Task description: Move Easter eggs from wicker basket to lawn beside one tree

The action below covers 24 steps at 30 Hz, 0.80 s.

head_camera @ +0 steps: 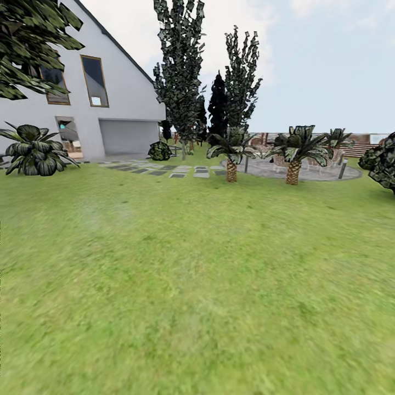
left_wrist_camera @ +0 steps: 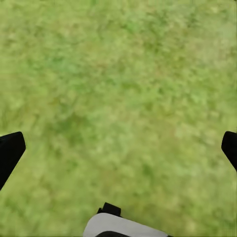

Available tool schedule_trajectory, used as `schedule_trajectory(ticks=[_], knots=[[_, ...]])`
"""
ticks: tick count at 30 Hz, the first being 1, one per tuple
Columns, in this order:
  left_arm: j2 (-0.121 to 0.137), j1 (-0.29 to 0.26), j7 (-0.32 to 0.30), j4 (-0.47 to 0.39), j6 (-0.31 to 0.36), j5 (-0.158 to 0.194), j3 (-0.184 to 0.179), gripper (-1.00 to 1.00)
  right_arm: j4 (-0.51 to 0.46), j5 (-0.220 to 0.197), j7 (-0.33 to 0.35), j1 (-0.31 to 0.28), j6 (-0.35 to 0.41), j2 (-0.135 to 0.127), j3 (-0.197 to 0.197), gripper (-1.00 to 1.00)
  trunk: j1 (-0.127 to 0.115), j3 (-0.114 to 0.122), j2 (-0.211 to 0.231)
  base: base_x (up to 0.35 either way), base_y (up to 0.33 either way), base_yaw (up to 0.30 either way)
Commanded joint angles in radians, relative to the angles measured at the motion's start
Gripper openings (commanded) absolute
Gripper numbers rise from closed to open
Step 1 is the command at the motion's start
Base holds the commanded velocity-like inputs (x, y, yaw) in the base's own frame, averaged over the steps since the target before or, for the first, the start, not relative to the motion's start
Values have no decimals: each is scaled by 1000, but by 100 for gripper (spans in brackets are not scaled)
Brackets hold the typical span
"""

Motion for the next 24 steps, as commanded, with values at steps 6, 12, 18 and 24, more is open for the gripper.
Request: schedule_trajectory(ticks=[6,12,18,24], knots=[[0,1,0,-1,0,1,0,100,0,-1,-5,0,-3,0,1,100,1,0,0,96,328,0],[1,1,0,-1,0,1,0,100,0,-1,-4,0,-3,2,1,100,1,0,0,163,307,0],[-2,1,1,-1,-2,0,1,100,0,-1,-4,0,-3,2,1,100,1,0,0,171,111,0],[-3,1,0,3,-6,0,0,100,0,-1,-4,0,-3,3,1,100,1,0,0,16,7,0]])
